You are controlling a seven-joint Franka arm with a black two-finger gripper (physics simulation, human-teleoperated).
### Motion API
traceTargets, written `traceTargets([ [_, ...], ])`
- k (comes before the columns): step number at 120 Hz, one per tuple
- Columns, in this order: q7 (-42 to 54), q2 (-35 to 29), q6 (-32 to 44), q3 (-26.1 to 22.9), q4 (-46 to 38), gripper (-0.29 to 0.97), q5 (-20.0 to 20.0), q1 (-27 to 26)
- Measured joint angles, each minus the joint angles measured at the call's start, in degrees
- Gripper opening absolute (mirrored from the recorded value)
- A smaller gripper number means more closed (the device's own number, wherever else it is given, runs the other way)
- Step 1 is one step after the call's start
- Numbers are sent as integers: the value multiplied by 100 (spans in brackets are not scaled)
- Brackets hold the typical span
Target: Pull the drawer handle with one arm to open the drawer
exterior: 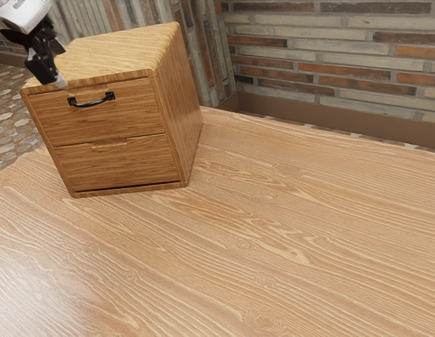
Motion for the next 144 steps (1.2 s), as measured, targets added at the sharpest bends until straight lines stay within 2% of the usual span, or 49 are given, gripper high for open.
traceTargets([
  [22,793,324,245,22,-15,61,23,-118],
  [37,1184,269,278,394,-107,59,-4,-99],
  [52,1428,234,248,490,-440,59,-29,-94],
  [62,1527,233,183,498,-519,60,-76,-104],
  [90,1615,334,189,509,-540,51,-460,77],
  [127,1605,567,349,499,-525,42,-570,113],
  [140,1593,624,396,496,-518,48,-578,114],
  [144,1590,643,404,494,-515,46,-579,113],
])
